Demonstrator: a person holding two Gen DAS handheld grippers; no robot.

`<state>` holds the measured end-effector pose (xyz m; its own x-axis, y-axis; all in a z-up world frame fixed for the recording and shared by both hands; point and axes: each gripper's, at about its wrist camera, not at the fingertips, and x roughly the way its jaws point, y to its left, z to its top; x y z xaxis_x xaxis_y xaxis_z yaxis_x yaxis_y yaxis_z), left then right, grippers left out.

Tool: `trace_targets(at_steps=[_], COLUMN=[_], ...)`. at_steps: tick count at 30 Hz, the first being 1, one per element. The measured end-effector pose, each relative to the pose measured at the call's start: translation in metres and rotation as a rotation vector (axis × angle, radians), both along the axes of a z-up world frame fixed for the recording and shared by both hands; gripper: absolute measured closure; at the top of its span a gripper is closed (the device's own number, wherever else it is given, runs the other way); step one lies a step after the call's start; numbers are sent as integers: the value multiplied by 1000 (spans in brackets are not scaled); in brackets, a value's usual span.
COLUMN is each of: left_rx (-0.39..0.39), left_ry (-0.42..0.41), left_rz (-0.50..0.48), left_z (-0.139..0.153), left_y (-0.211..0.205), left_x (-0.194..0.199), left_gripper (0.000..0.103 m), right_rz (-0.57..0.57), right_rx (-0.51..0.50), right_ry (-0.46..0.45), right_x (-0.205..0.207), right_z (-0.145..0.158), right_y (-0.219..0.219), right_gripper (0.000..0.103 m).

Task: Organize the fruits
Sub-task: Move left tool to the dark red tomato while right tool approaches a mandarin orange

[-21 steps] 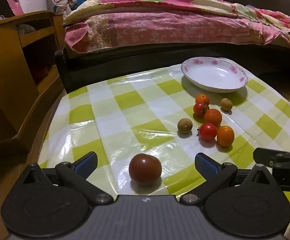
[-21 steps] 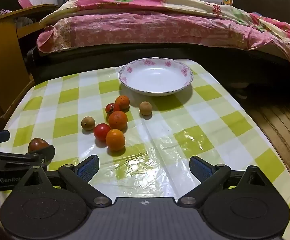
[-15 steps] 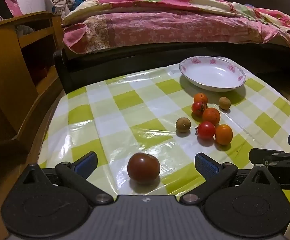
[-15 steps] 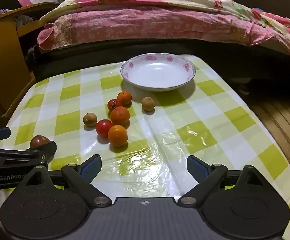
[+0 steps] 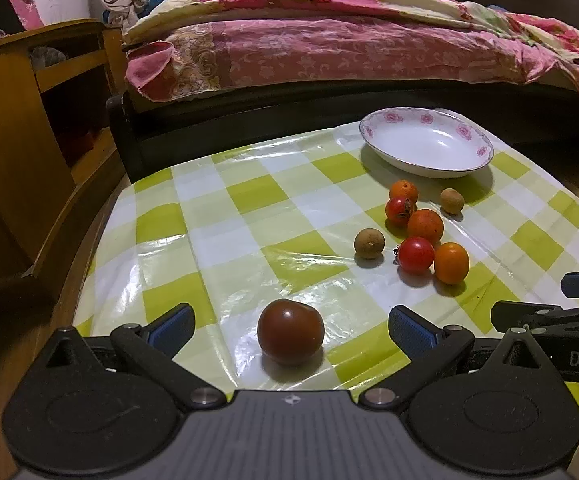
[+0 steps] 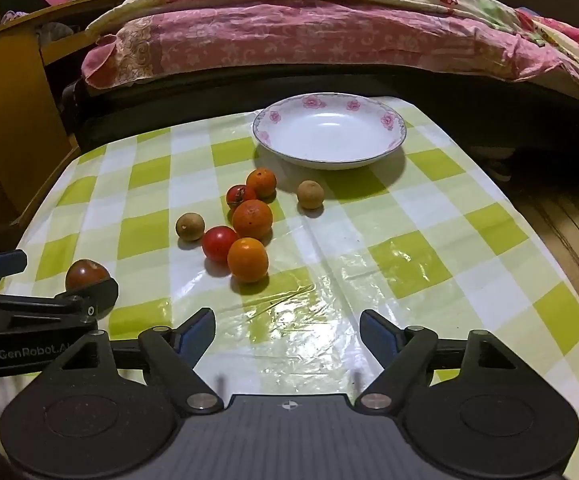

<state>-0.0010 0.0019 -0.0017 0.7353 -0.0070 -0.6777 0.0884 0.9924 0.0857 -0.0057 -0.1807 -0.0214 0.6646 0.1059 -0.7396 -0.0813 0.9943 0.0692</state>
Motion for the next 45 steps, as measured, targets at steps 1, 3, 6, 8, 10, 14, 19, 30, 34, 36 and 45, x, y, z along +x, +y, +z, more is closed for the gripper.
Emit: trace_targets(at_steps=[1, 3, 6, 8, 10, 14, 19, 30, 34, 36, 45], left_rx=[0, -2, -3, -5, -4, -6, -5, 1, -4, -1, -30], left_ry=[-1, 0, 2, 4, 4, 6, 1, 9, 8, 12, 60], left_rz=[-3, -5, -5, -4, -4, -5, -22, -46, -54, -58, -68], left_z=[0, -1, -1, -2, -3, -3, -6, -17, -20, -22, -31], left_y=[0, 0, 0, 0, 0, 0, 1, 2, 3, 2, 2], left_x=[0, 0, 1, 1, 1, 2, 2, 7, 11, 13, 21], left_gripper=[0, 0, 0, 0, 0, 0, 0, 4, 8, 10, 36], right_rz=[3, 4, 7, 7, 9, 17, 27, 59, 68, 68, 90], right_rx=[4, 8, 14, 17, 21, 26, 29, 34, 38, 38, 39], right_ry=[2, 4, 9, 12, 15, 22, 27, 25, 25, 27, 2], right_x=[1, 1, 2, 2, 3, 4, 6, 12, 16, 18, 36], right_z=[0, -2, -3, -3, -4, -5, -7, -9, -12, -14, -15], right_y=[-2, -2, -1, -1, 0, 1, 2, 6, 6, 5, 4], right_gripper=[29, 30, 32, 32, 32, 33, 34, 35, 35, 35, 35])
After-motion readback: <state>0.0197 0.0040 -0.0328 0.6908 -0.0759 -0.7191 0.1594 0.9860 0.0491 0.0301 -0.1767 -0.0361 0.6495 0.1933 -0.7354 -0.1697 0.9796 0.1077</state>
